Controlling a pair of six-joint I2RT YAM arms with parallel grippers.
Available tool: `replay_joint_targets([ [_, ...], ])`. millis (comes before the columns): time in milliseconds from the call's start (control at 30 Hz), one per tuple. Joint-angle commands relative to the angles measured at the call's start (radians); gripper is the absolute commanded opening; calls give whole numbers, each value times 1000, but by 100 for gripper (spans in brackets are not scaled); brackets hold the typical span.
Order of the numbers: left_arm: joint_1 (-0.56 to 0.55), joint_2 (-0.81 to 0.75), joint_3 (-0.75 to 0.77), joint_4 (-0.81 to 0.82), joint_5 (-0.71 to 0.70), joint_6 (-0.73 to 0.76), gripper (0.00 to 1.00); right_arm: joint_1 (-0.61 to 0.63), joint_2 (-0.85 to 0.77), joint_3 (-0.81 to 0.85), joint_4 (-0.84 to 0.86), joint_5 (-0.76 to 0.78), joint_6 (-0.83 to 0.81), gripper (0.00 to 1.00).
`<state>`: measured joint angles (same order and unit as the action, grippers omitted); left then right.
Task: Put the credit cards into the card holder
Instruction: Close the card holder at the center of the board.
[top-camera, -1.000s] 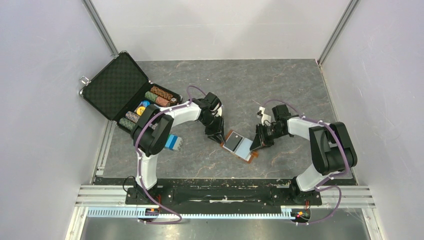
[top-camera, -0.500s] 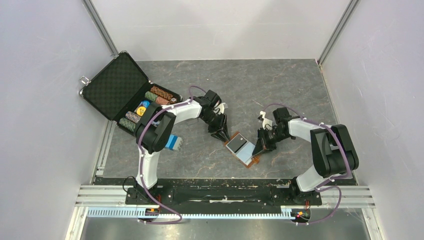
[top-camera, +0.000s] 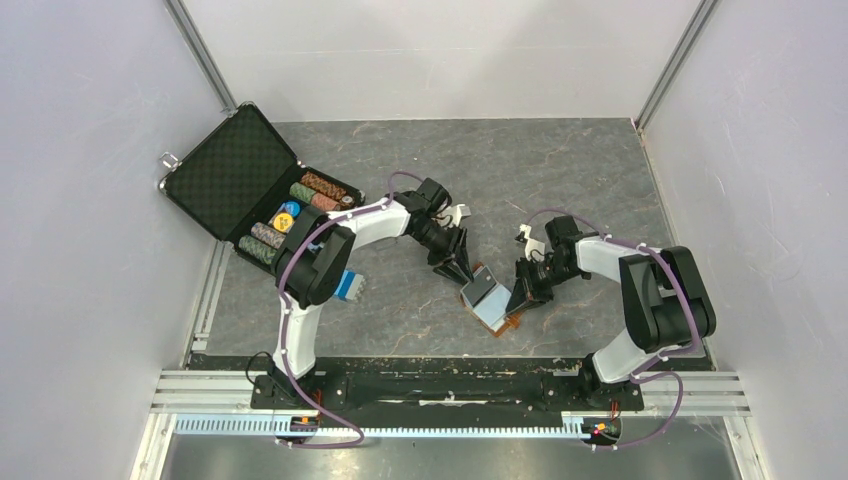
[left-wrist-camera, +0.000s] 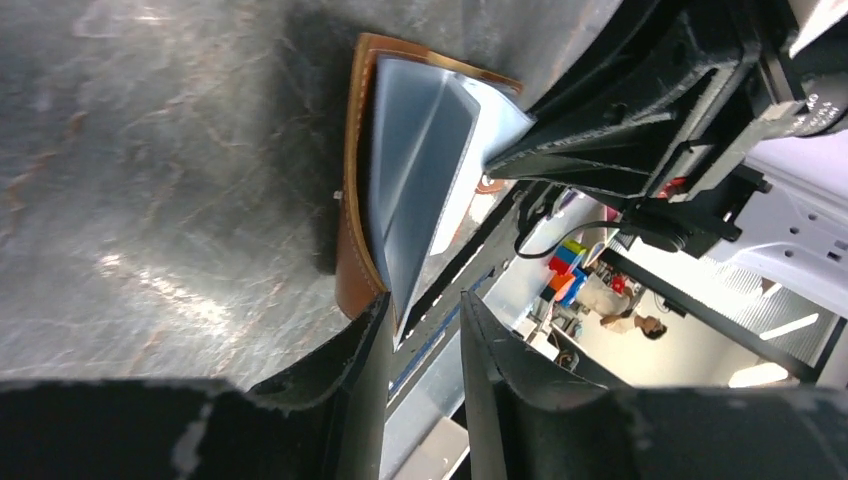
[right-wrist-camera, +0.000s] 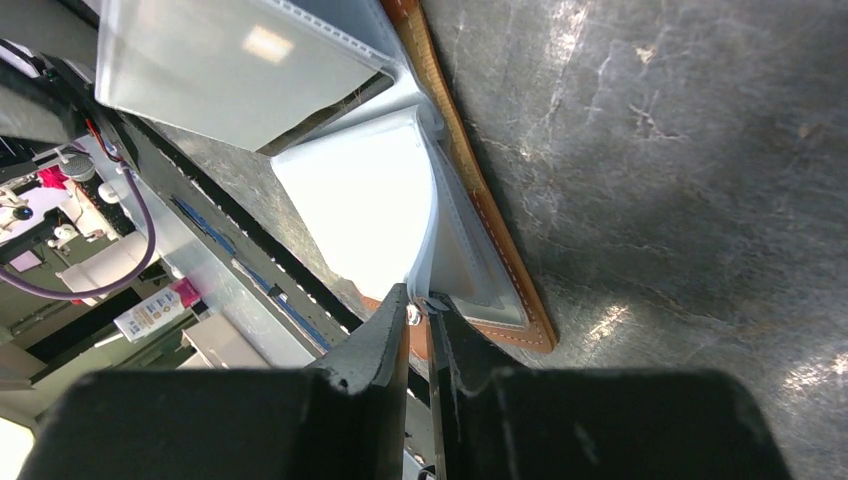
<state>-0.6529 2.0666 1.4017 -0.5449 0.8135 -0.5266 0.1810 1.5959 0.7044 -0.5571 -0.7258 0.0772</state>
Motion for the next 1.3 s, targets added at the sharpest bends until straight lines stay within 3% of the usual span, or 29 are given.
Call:
replay_joint_targets([
  [0, -47, -8, 35, 20, 45, 55, 39, 5, 11, 4, 43, -12, -14, 13],
  [267, -47, -19, 46, -90, -249, 83, 50, 5, 8, 3, 43, -12, -17, 13],
  [367, -40, -18, 41, -85, -290, 81, 52, 5, 8, 1, 43, -12, -19, 13],
  [600, -27, 27, 41, -18, -247, 73, 53, 5, 7, 0, 42, -11, -22, 13],
  [833, -27, 50, 47, -6, -294, 81, 54, 5, 5, 1, 42, -9, -22, 13],
  [1000, -33, 69, 54, 16, -164, 92, 53, 5, 11, 3, 46, -7, -22, 13],
  [1100, -43, 62, 52, 38, -71, 96, 49, 5, 15, 7, 48, -8, -21, 13],
  [1267, -48, 34, 49, 40, -49, 105, 38, 5, 21, 19, 52, -13, -14, 13],
])
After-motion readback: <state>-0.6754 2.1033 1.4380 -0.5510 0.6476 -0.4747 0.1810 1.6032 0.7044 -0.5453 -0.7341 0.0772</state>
